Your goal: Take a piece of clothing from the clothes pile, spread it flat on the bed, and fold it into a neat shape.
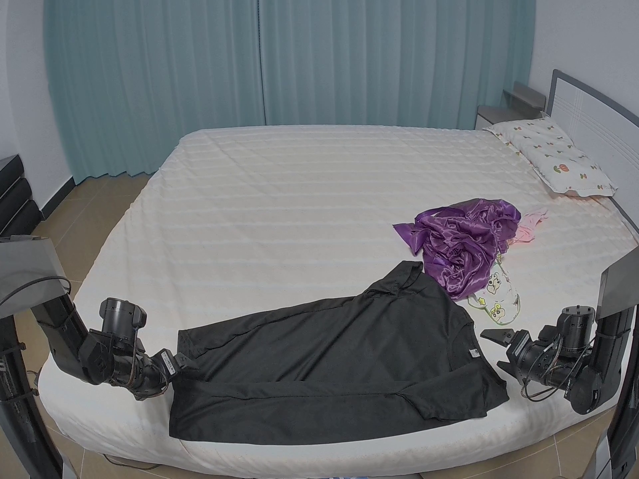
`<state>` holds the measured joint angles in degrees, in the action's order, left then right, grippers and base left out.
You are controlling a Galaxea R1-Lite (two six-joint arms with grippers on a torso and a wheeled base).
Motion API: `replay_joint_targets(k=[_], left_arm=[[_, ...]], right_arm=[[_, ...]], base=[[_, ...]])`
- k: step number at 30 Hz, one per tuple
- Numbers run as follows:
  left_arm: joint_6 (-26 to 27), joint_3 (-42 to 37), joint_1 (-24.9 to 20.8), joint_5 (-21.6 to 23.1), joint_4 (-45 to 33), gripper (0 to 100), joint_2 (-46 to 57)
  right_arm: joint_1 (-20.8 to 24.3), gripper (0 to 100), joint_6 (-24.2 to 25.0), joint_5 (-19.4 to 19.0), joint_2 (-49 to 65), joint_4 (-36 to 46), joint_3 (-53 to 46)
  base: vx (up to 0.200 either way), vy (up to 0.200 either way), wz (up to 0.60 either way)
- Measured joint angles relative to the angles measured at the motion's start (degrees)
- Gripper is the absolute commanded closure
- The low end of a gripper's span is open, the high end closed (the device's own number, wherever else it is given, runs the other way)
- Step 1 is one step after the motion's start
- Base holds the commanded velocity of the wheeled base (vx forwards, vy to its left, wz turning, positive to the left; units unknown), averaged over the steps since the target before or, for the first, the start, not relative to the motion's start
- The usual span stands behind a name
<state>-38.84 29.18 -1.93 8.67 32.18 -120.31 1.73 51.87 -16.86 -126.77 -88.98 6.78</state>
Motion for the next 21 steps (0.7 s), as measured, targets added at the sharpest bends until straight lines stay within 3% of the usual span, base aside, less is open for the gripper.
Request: replay_joint_targets(k=[6,9,14,21], left_arm=[[-3.6,2.5,0.0,-0.5,-0.2,0,0.5],[-7.6,6.3,-0.1,-0.8,-0.5,0,0.7],[-9.5,12.7,-0.3,-2.4,-1.2,0,-0.3],[-11.3,22.4,-2.3,-3.6,-9.9,0,-3.6]], right_arm=[[0.1,0,-0.1,0.0,0.0,0.0,0.4],[0.6,0,-0.1,0.0,0.0,0.0,0.8],[1.3,0,-0.1,0.1,0.0,0.0,1.1],[2.0,0,-0.1,0.7,0.0,0.0,1.3]], base=[[0.0,0.0,0.0],[0.0,0.0,0.0],[0.0,0.0,0.0],[0.0,0.0,0.0]])
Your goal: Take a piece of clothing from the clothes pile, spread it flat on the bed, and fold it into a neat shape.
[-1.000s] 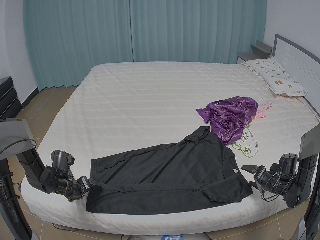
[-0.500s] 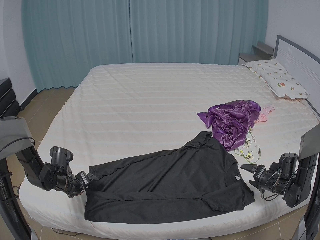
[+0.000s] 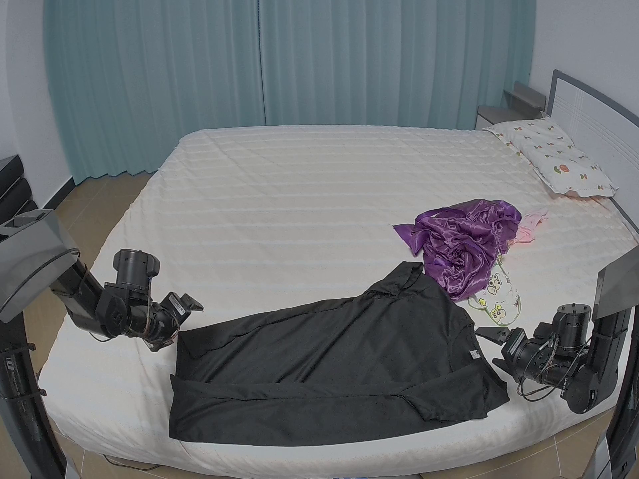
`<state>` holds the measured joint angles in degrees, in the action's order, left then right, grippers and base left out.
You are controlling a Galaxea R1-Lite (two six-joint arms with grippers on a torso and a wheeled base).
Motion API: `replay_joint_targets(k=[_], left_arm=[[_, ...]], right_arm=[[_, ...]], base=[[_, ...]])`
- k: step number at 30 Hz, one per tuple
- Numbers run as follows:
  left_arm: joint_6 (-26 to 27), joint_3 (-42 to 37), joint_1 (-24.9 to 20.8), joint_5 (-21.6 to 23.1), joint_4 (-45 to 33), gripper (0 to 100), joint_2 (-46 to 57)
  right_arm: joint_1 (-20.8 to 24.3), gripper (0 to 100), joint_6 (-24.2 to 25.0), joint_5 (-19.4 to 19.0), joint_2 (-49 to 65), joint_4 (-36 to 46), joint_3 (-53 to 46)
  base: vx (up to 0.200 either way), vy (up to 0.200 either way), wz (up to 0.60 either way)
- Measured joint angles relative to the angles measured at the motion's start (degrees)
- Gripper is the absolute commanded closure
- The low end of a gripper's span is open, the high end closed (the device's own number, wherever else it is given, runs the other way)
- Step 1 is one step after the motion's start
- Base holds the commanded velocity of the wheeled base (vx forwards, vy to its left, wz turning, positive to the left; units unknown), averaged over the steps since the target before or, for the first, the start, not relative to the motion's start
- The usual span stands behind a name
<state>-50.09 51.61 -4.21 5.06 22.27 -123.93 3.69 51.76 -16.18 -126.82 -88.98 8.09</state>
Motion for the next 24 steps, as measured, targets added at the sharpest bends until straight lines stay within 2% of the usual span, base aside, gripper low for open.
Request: replay_joint_targets(k=[4,8,24], left_arm=[[-3.9,2.3,-2.8,0.7,-1.3,0,-1.0],[-5.3,2.7,-5.2,0.7,-1.7,0,-1.5],[-5.7,2.0,-8.5,-0.7,-1.8,0,-3.1]], right_arm=[[0.1,0,0.0,0.3,-0.1,0.0,0.0],[0.2,0,0.0,0.5,-0.3,0.0,0.0],[0.1,0,0.0,0.5,-0.9,0.0,0.0]], base=[[0.0,0.0,0.0],[0.0,0.0,0.0],[0.0,0.0,0.0]])
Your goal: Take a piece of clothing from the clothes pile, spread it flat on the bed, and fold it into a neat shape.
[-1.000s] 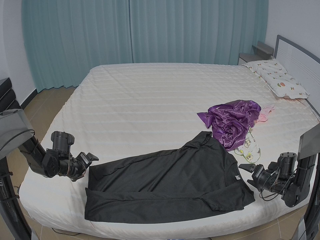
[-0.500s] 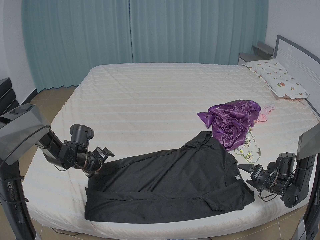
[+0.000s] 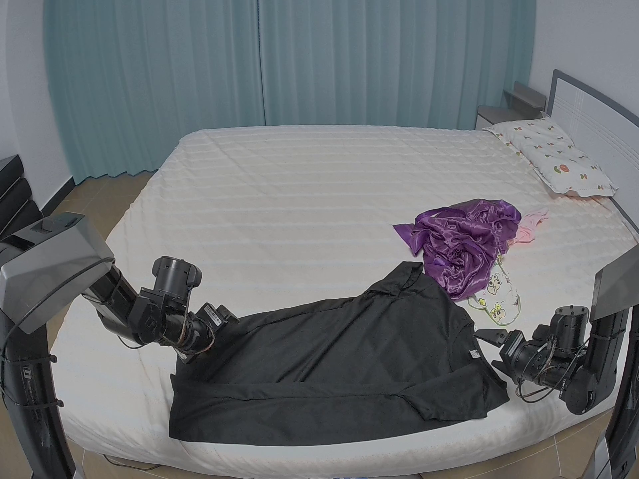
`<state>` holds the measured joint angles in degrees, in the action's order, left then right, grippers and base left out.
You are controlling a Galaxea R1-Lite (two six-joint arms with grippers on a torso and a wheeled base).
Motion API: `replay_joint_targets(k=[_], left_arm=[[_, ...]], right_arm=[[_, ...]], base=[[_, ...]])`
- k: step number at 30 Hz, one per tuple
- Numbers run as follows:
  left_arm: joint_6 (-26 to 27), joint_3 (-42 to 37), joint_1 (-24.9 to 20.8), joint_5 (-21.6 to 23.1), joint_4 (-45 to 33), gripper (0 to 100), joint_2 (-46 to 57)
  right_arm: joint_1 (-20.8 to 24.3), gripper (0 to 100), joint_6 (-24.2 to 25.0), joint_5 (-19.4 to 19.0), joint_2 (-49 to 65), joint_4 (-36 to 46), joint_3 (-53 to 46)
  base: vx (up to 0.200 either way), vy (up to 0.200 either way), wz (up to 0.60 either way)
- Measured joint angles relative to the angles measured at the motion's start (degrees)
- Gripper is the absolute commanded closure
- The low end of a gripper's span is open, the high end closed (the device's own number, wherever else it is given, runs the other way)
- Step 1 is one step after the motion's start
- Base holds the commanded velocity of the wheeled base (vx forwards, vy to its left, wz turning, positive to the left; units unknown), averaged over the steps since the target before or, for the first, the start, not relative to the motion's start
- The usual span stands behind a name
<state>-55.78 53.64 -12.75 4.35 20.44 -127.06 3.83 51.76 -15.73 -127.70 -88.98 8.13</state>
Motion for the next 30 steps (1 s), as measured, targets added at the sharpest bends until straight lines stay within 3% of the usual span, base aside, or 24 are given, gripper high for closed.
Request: replay_joint_targets(k=[19,24,30], left_arm=[[1.0,2.9,-4.0,-10.8,0.8,0,-4.6],[0.7,7.6,-2.4,-14.9,2.8,0,-6.8],[-1.0,11.8,2.4,-17.0,11.3,0,-9.4]], right_arm=[[0.0,0,-0.1,0.1,-0.3,0.0,0.1],[0.0,0,-0.1,0.1,-0.3,0.0,0.1],[0.0,0,-0.1,0.1,-0.4,0.0,0.1]], base=[[0.0,0.0,0.0],[0.0,0.0,0.0],[0.0,0.0,0.0]])
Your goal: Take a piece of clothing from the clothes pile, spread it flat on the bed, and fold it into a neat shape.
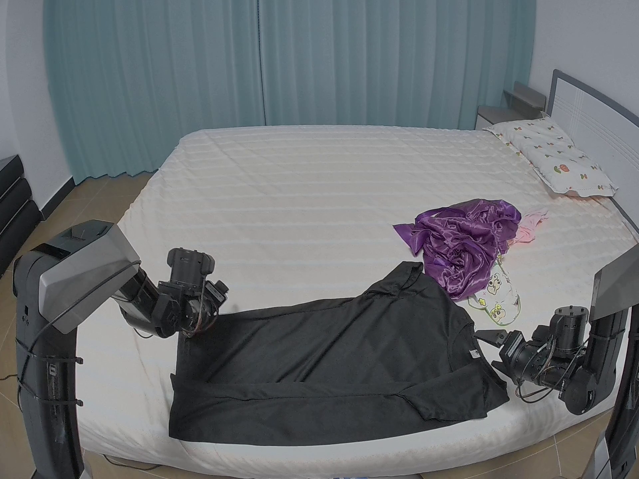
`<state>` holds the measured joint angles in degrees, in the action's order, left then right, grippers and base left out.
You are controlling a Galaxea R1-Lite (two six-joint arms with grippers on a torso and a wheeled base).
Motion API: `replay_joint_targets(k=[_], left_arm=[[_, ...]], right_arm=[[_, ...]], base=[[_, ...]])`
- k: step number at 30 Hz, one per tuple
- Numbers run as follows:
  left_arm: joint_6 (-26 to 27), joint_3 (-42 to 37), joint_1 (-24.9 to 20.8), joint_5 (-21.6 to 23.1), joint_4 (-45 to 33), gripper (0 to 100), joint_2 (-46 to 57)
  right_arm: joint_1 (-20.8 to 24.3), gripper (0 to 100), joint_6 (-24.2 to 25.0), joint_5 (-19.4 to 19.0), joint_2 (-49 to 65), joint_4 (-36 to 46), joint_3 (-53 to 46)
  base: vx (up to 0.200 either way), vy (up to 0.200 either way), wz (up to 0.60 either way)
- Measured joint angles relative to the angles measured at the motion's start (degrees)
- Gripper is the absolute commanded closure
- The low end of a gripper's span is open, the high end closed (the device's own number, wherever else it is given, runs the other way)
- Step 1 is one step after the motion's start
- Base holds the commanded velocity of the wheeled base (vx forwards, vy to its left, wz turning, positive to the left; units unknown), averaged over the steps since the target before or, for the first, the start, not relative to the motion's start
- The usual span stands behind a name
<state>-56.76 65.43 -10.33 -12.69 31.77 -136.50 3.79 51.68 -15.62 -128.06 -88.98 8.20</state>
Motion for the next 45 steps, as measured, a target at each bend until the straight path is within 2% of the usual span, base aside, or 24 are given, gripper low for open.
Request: replay_joint_targets(k=[5,8,12,18,22,26,28,31,37,45], left_arm=[[-0.8,2.4,4.6,0.1,7.5,0,-2.1],[-0.9,3.4,6.9,1.0,8.6,0,-2.9],[0.2,3.9,7.6,3.1,7.8,0,-3.4],[4.0,3.5,7.8,5.8,1.9,0,-3.2],[4.3,3.4,7.7,7.6,1.7,0,-2.1],[4.3,1.9,7.9,13.2,1.6,0,0.2],[4.4,0.5,8.1,17.6,1.8,0,2.0],[4.8,-1.1,8.4,20.7,1.9,0,4.5],[8.7,-2.8,10.2,19.6,1.5,0,6.7],[9.0,-4.9,12.0,23.1,1.2,0,7.5]], right_arm=[[0.0,0,0.0,0.0,-0.1,0.0,-0.1],[0.0,0,0.0,0.0,-0.2,0.0,-0.1],[0.0,0,0.0,0.0,-0.4,0.0,-0.1],[0.0,0,0.0,0.0,-0.4,0.0,-0.2],[0.0,0,0.0,0.0,-0.5,0.0,-0.2],[0.1,0,0.0,0.0,-0.5,0.0,-0.3],[0.1,0,0.0,0.0,-0.5,0.0,-0.3],[0.1,0,0.0,0.0,-0.5,0.0,-0.3],[0.1,0,0.0,0.0,-0.5,0.0,-0.3],[0.1,0,-1.0,0.0,-0.6,0.0,-0.6]], base=[[0.0,0.0,0.0],[0.0,0.0,0.0],[0.0,0.0,0.0],[0.0,0.0,0.0],[0.0,0.0,0.0],[0.0,0.0,0.0],[0.0,0.0,0.0],[0.0,0.0,0.0],[0.0,0.0,0.0],[0.0,0.0,0.0]])
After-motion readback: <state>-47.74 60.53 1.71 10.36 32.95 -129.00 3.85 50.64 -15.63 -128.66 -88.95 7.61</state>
